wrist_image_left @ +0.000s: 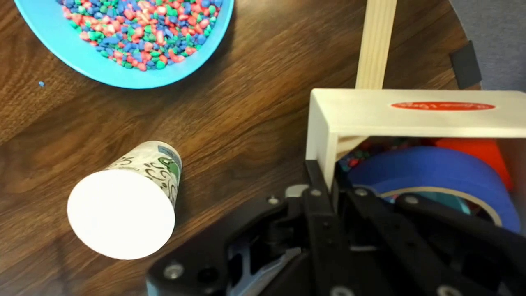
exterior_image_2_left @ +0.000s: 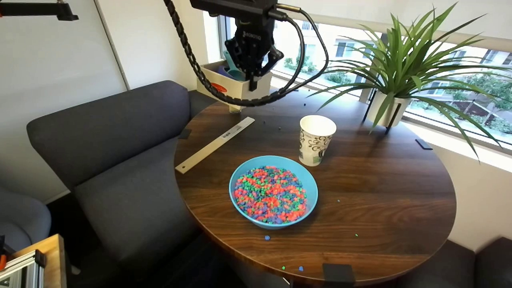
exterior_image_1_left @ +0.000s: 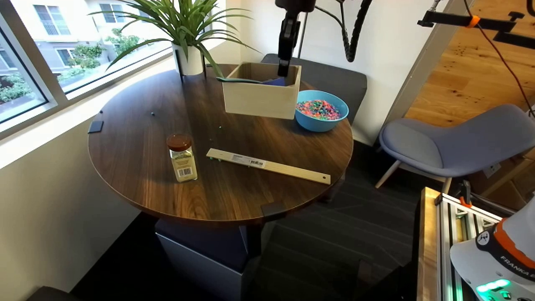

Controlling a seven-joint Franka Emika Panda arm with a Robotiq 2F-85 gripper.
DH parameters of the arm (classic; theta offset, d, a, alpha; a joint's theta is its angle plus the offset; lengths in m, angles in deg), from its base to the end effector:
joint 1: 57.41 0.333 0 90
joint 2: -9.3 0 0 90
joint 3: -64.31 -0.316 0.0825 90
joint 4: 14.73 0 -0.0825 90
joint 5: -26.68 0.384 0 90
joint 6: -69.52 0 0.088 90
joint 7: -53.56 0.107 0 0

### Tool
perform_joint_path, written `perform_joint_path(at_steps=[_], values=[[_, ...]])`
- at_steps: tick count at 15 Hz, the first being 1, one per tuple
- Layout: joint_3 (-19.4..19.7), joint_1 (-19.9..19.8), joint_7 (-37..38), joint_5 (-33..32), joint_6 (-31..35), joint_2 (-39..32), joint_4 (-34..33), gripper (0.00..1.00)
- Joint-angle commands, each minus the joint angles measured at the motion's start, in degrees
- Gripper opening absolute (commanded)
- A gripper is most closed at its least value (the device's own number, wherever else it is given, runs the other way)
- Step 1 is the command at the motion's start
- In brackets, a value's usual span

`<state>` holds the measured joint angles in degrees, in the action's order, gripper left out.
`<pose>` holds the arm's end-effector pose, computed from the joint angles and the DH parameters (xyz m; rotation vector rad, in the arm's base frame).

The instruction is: Move the box to the left.

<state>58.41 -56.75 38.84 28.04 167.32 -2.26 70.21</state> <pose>0.6215 0.0677 0.5603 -3.0472 -0.5642 -0.0416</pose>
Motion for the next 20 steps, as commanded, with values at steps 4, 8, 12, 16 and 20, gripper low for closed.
perform_joint_path(at_steps=[4,8,12,16,20], values=[[1.35,1.26,6.45,-0.66,3.04,-3.09,-1.45,0.03],[1.85,1.64,12.24,-0.87,10.29,-9.0,-3.37,0.03],[2.68,2.55,12.91,-4.51,14.24,-15.29,-6.71,0.03],[3.13,3.14,12.25,-6.28,16.17,-19.52,-9.72,0.03],[3.48,3.42,11.77,-7.01,15.88,-21.93,-12.14,0.03]])
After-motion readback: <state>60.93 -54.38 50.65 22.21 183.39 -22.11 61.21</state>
